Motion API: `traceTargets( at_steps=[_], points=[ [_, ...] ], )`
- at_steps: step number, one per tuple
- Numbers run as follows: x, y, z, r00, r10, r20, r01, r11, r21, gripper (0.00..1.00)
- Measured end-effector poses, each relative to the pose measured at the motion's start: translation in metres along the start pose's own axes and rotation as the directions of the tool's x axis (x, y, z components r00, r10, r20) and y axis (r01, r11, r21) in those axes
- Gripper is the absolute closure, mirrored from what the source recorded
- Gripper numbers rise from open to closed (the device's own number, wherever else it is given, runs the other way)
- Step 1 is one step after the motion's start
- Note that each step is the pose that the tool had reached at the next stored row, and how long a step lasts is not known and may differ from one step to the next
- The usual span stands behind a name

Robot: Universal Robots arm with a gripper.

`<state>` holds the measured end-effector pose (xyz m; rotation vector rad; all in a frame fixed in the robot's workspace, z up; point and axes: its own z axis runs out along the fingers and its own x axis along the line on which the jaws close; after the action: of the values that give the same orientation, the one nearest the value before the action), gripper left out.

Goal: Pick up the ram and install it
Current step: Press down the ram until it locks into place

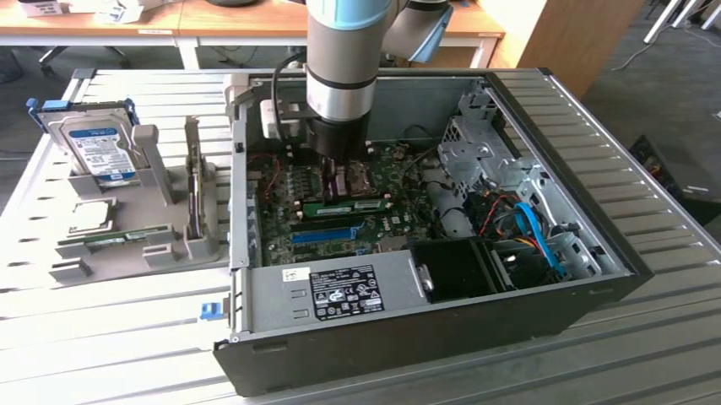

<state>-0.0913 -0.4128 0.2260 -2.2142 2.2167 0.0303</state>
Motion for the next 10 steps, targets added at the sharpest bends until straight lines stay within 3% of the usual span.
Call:
traceTargets(
  at_steps=[10],
  points=[
    [0.0001, 0.0000, 0.0010, 1.0000, 0.000, -0.0002, 0.000, 1.0000, -0.0001, 0.89]
  ],
)
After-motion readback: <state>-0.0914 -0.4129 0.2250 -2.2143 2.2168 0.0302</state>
